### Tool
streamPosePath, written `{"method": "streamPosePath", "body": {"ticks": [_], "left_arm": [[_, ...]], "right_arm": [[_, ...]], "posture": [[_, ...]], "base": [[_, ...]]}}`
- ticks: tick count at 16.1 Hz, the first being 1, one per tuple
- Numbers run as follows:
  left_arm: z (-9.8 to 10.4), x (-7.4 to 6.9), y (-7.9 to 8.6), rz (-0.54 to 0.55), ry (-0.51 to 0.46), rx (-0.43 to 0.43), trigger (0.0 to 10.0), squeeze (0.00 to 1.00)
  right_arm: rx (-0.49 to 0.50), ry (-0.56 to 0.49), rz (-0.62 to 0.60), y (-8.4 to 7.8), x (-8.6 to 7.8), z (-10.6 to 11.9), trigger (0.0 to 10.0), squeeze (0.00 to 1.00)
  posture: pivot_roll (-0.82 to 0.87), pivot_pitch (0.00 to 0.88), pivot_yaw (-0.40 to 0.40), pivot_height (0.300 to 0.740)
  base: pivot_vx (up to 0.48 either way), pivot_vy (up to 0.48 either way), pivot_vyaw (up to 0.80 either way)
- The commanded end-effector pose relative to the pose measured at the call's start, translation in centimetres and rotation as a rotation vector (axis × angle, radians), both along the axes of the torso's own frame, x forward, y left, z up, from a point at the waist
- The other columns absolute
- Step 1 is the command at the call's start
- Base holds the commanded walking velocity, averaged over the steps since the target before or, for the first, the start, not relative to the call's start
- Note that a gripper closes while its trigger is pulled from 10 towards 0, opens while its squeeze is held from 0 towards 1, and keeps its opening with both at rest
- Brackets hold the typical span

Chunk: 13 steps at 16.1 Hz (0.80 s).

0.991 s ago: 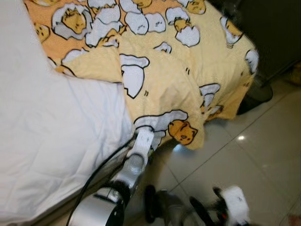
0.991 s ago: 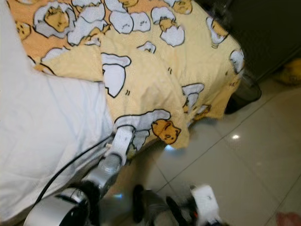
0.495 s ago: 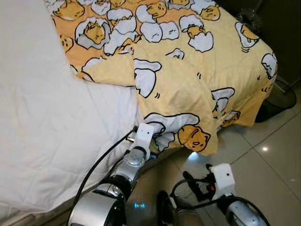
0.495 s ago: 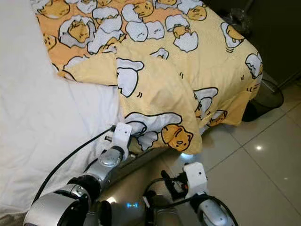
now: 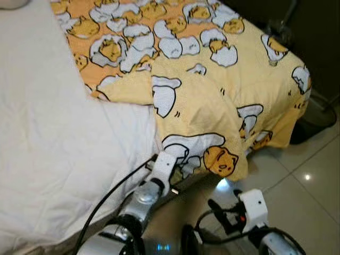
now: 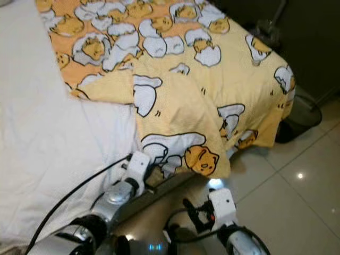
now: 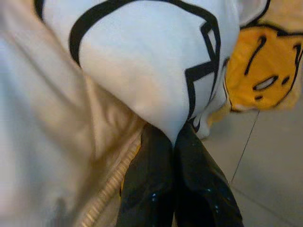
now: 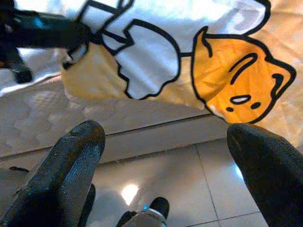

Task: Clean up the room

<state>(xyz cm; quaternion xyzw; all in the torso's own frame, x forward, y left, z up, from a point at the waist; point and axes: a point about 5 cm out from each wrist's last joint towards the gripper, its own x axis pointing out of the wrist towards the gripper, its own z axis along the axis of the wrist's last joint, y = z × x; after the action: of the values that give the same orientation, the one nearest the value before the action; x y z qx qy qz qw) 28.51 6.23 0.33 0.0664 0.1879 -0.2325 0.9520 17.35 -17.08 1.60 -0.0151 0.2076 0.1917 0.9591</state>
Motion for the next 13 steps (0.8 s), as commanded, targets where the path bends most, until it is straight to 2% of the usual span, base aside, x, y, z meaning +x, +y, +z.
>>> {"method": "streamPosePath", "body": {"ticks": [1, 3, 5, 10, 13], "left_arm": [[0.3, -0.1, -0.3, -0.030, -0.028, -0.020, 10.0, 0.00], [0.4, -0.4, -0.6, -0.063, -0.048, -0.027, 10.0, 0.00], [0.3, -0.7, -1.3, -0.066, -0.047, -0.028, 10.0, 0.00], [0.5, -0.8, -2.0, -0.097, -0.053, -0.022, 10.0, 0.00], [-0.1, -2.3, -4.0, -0.235, 0.032, -0.086, 10.0, 0.00]], "right_arm": [[-0.007, 0.019, -0.017, -0.4, -0.2, -0.5, 10.0, 0.00], [-0.002, 0.028, -0.012, -0.2, 0.0, -0.8, 10.0, 0.00], [0.010, 0.019, 0.012, 0.4, 0.7, -0.8, 10.0, 0.00], [0.007, 0.009, 0.020, 0.3, 1.1, -0.8, 10.0, 0.00], [0.021, 0.023, 0.046, 0.4, 0.8, -0.9, 10.0, 0.00]], "posture": [[-0.09, 0.088, -0.004, 0.732], [-0.08, 0.083, -0.007, 0.732], [-0.07, 0.060, -0.014, 0.732], [-0.08, 0.047, -0.009, 0.732], [-0.08, 0.035, -0.006, 0.732]], "base": [[0.000, 0.000, 0.00], [0.000, 0.000, 0.00], [-0.452, 0.000, 0.00], [-0.480, 0.000, 0.00], [0.000, 0.000, 0.00]]}}
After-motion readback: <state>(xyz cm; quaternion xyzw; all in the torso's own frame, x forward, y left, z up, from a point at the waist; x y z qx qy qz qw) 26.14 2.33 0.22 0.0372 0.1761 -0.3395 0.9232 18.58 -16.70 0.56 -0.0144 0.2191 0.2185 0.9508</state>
